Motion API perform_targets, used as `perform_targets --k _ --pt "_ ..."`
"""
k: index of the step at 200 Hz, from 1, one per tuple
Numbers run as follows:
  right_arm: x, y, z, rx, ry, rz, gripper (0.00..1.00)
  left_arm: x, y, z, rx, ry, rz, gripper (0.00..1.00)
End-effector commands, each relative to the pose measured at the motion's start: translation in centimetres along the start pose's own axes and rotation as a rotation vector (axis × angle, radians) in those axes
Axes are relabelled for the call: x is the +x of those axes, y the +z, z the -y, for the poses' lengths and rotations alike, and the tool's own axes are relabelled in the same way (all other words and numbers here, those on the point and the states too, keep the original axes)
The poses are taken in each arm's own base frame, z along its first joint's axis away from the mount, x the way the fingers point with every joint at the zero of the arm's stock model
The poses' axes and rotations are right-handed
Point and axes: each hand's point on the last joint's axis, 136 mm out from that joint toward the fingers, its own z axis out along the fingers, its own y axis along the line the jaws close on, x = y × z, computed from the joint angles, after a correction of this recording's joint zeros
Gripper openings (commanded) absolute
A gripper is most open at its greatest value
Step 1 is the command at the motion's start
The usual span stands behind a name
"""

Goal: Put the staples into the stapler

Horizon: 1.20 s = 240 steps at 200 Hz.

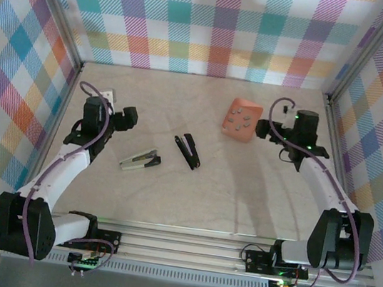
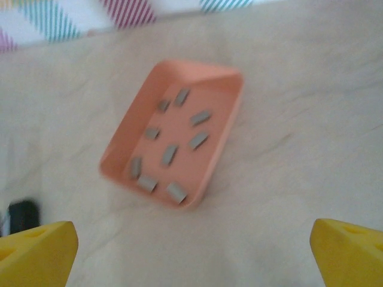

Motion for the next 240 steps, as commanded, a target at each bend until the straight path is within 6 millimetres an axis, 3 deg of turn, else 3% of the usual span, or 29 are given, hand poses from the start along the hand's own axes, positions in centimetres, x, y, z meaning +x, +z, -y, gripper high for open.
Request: perform_targets --k 1,24,55,125,155,188,240 --pt "5.3 -1.0 -3.4 -0.023 -0.027 -0.243 0.99 6.5 -1.6 0.2 0.012 -0.126 -0.307 0.8" --pt "6.7 -0.9 -7.6 -0.092 -0.081 -0.313 0.99 8.1 -2.3 1.7 0.093 -0.183 -0.373 0.76" --pt "8.8 0.7 -11.7 -0.109 -0.204 -0.4 0.99 9.7 -3.0 1.5 0.091 -0.252 -0.412 0.76" --pt "13.9 8.1 -19.2 -0.143 -0.527 -0.628 0.99 12.3 -4.1 1.0 0.081 -0.296 -0.438 0.75" --pt "14.8 11.2 -21.0 -0.135 -0.578 -0.647 0.95 12.6 -4.0 0.5 0.055 -0.287 -0.439 0.75" --pt "14.8 13.8 -21.6 -0.121 -0.585 -0.632 0.87 12.7 -3.8 0.3 0.046 -0.269 -0.446 0.75" --pt "15.6 15.5 -22.5 -0.162 -0.584 -0.646 0.63 12.9 -3.5 0.2 0.038 -0.236 -0.465 0.75"
